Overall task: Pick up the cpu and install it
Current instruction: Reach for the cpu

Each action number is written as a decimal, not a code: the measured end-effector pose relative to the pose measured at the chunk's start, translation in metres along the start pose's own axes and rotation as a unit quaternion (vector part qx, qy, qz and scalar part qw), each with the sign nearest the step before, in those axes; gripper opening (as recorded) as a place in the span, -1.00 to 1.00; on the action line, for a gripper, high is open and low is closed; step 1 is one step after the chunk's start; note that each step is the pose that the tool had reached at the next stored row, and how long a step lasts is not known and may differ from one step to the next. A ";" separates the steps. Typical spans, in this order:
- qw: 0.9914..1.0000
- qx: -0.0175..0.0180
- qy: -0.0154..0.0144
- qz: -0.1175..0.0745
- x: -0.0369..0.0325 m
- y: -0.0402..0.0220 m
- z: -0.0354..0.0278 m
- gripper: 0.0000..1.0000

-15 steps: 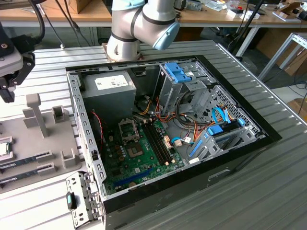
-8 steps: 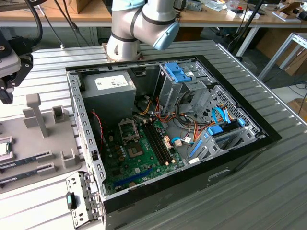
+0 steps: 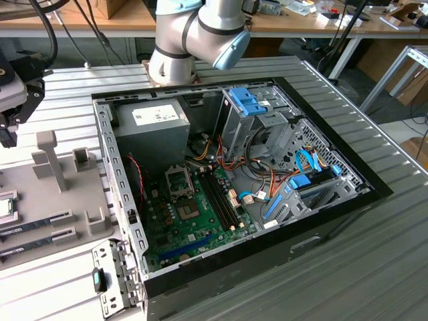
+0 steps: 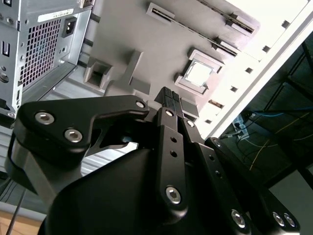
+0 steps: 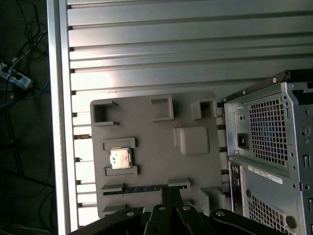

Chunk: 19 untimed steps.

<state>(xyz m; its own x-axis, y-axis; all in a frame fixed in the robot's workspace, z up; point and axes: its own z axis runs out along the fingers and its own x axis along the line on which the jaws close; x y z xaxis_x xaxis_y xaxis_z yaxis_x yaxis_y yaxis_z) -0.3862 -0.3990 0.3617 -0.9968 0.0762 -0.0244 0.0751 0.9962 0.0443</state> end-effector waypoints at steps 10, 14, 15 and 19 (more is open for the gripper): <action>1.000 0.000 0.000 0.000 0.0034 -0.0005 0.0069 -0.79; 1.000 0.000 0.000 0.000 0.0076 -0.0010 0.0109 -0.79; 1.000 0.000 0.000 0.000 0.0083 -0.0011 0.0116 -0.79; 1.000 0.000 0.000 0.000 0.0121 -0.0015 0.0148 -0.79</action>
<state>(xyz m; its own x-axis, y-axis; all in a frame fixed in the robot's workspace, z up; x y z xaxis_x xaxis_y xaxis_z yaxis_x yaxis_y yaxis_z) -0.3980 -0.3989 0.3466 -0.9968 0.0763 -0.0245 0.0751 0.9962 0.0444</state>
